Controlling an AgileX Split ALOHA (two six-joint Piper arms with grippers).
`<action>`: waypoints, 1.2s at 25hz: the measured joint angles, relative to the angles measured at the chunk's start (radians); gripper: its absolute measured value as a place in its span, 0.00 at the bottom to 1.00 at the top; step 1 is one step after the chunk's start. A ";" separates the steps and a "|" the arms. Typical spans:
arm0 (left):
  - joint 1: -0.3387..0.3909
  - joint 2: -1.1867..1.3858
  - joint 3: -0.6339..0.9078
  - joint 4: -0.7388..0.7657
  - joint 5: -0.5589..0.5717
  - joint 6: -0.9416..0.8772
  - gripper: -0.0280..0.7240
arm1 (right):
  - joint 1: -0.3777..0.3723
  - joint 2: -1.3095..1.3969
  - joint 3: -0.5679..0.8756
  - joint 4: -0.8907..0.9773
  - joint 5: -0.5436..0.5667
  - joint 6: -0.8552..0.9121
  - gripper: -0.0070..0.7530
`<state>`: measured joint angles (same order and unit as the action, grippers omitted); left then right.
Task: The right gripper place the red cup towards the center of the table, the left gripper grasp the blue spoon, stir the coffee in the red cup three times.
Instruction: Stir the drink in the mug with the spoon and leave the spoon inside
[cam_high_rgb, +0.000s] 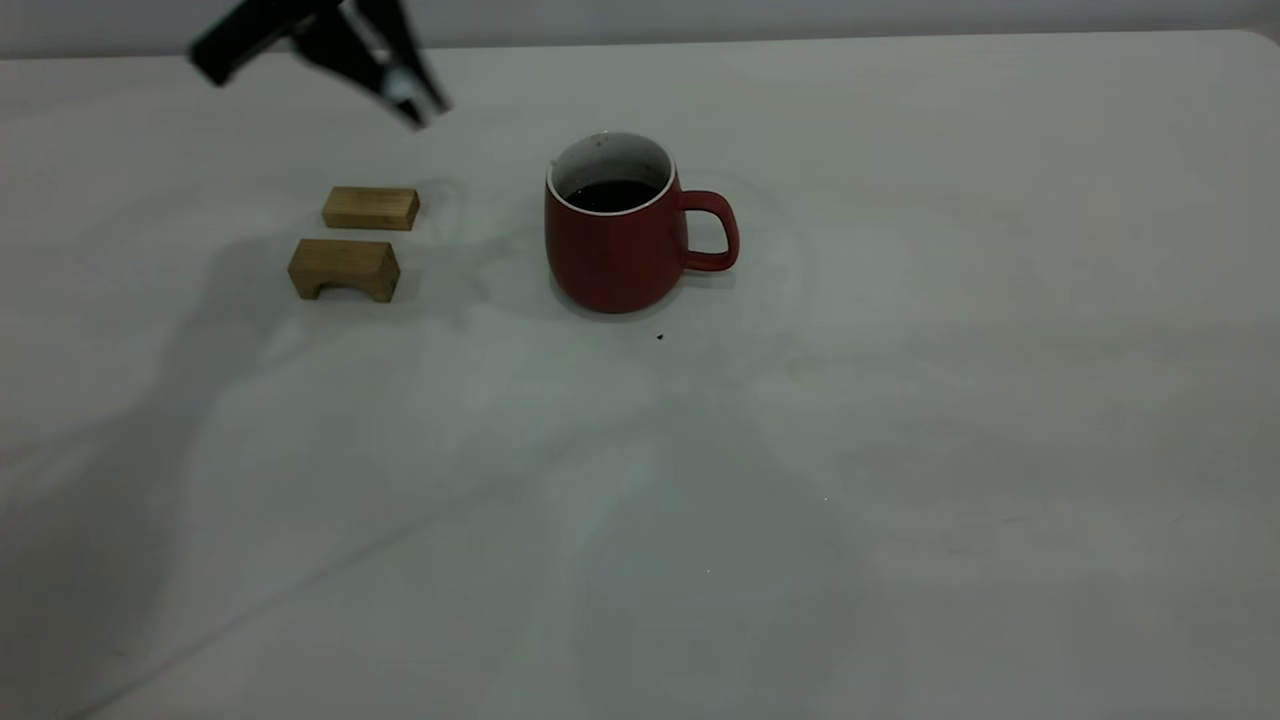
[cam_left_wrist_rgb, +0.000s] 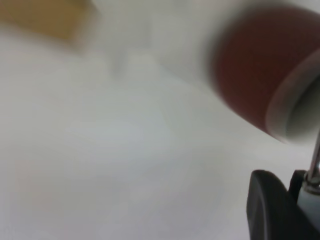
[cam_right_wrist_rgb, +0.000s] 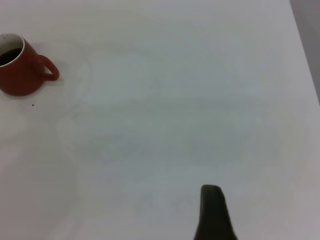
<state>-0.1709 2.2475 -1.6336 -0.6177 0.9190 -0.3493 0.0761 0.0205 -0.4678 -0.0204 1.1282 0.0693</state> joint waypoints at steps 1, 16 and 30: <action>0.000 0.000 0.000 -0.076 0.030 -0.058 0.18 | 0.000 0.000 0.000 0.000 0.000 0.000 0.76; -0.006 0.000 0.000 -0.666 0.161 -0.498 0.18 | 0.000 -0.001 0.000 0.000 0.000 0.000 0.76; -0.090 0.068 0.000 -0.800 -0.191 -0.807 0.18 | 0.000 -0.001 0.000 0.000 0.000 0.000 0.76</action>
<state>-0.2610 2.3151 -1.6336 -1.4180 0.7279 -1.1559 0.0761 0.0197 -0.4678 -0.0204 1.1282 0.0693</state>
